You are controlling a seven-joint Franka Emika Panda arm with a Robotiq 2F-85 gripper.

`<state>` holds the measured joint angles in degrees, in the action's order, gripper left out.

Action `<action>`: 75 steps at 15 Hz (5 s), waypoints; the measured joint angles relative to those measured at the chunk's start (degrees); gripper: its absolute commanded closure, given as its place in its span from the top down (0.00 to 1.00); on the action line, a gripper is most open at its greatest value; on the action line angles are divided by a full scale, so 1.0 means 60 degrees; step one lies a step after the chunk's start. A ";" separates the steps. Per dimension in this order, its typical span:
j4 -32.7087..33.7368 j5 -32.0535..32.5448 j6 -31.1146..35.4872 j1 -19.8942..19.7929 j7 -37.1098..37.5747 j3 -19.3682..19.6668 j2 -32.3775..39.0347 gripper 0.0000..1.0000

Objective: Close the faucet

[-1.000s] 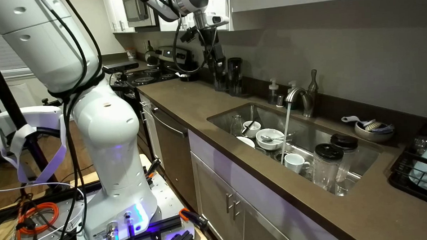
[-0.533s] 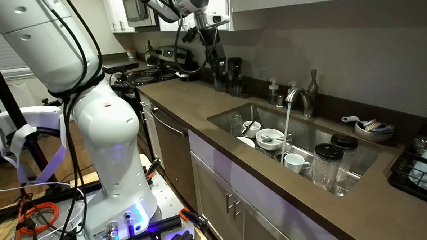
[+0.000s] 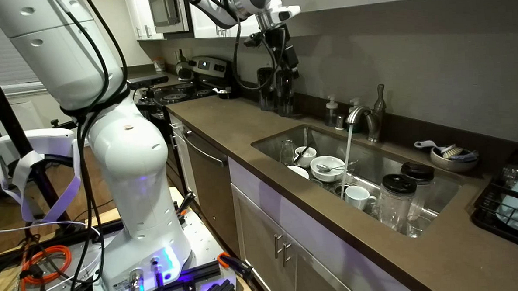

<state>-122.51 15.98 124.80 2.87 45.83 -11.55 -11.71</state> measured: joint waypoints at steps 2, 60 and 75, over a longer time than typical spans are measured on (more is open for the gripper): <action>0.0006 -0.0005 0.0946 -0.0032 -0.0018 0.0258 0.0202 1.00; 0.5443 0.6256 0.7441 0.0152 0.3785 0.3445 0.6802 1.00; 0.7177 0.6256 0.7441 -0.0075 0.3778 0.3550 0.8027 0.16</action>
<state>-79.45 53.51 169.45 2.42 68.49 9.76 36.45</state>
